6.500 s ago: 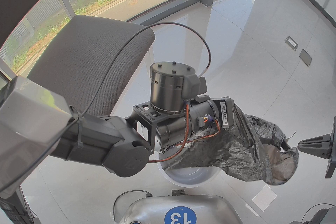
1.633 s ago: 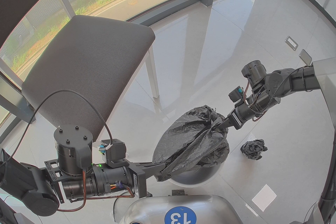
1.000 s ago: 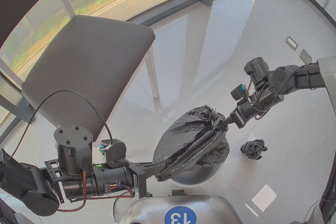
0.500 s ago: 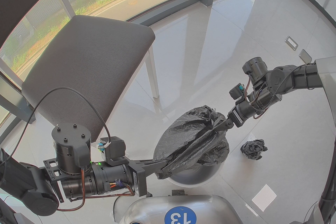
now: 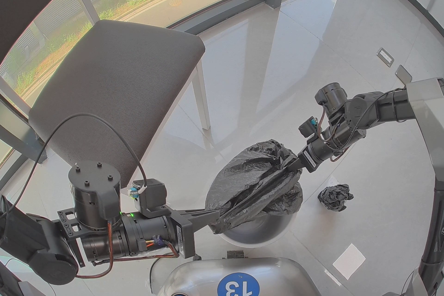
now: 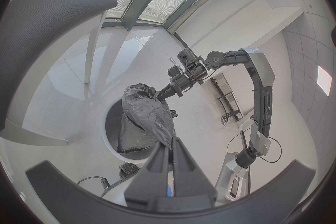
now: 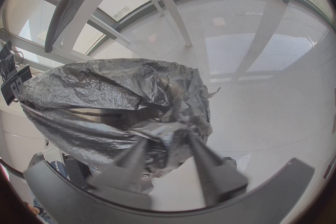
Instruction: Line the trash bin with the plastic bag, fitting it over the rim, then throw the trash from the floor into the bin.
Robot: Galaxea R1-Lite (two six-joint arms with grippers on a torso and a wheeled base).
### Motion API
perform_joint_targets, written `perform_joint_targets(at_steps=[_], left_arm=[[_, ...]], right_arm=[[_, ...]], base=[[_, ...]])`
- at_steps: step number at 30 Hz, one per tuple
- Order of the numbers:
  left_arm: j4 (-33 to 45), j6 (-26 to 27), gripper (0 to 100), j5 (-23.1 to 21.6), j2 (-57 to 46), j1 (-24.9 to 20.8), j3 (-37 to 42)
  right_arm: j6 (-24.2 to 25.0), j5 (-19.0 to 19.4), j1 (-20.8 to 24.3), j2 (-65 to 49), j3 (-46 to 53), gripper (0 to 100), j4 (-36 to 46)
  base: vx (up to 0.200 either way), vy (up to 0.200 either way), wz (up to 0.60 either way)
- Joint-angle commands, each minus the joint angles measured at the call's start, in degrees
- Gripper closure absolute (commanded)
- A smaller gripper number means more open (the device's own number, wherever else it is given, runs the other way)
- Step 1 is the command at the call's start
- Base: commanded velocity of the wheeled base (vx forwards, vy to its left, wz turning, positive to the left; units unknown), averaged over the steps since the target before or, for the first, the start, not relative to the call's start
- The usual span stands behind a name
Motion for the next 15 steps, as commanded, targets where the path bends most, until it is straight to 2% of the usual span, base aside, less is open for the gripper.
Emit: perform_joint_targets(at_steps=[1, 8, 10, 15], left_arm=[[0.02, -0.01, 100, -0.02, 0.39, 0.01, 0.03], [0.29, -0.01, 100, 0.07, 0.65, 0.01, 0.30], [0.29, -0.01, 100, 0.33, 0.39, 0.18, 0.47], [0.64, 0.17, 100, 0.51, -1.19, 1.33, 1.62]], right_arm=[[0.14, 0.02, 0.02, 0.41, -0.11, 100, 0.01], [1.63, 0.02, -0.07, -1.88, -2.04, 100, 0.01], [2.34, 0.02, 0.28, -5.57, -2.31, 100, 0.09], [2.51, 0.02, 4.59, -12.43, -1.60, 100, 1.68]], base=[[0.000, 0.000, 0.00], [0.000, 0.000, 0.00], [0.000, 0.000, 0.00], [0.000, 0.000, 0.00]])
